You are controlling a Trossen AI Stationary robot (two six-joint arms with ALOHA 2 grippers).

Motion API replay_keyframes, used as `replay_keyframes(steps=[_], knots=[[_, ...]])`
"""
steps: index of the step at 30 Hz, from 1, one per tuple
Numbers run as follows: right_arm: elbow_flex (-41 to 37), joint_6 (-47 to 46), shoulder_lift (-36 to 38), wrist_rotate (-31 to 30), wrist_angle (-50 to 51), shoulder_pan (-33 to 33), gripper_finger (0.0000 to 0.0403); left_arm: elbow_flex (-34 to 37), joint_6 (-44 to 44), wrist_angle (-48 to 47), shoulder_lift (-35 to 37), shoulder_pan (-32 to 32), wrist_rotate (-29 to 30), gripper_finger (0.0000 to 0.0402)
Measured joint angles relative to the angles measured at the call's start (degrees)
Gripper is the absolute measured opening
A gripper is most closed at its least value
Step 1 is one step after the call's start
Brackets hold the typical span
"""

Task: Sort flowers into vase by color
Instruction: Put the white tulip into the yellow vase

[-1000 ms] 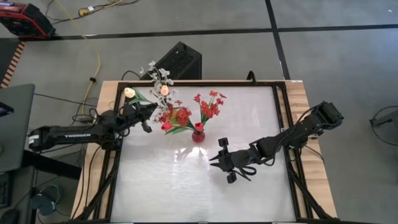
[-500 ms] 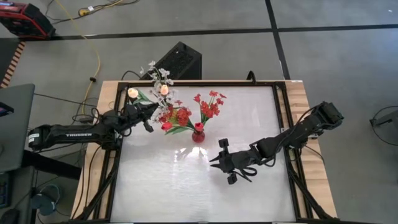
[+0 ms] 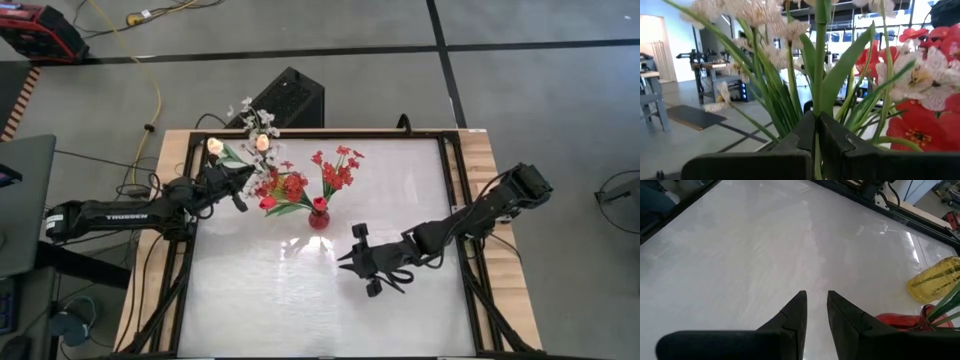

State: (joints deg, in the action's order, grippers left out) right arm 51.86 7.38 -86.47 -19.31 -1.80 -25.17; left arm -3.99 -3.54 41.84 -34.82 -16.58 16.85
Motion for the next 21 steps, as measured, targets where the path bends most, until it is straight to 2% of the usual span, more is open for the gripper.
replay_keyframes(steps=[14,21], knots=[[0.02,0.15,1.21,-0.11,2.31,0.07,0.0101,-0.17,1.21,-3.72,0.01,0.00,2.01,0.0000],[0.02,0.15,6.21,-0.24,4.49,0.07,0.0101,-8.53,2.58,-20.84,-0.05,-0.01,1.98,0.0000]])
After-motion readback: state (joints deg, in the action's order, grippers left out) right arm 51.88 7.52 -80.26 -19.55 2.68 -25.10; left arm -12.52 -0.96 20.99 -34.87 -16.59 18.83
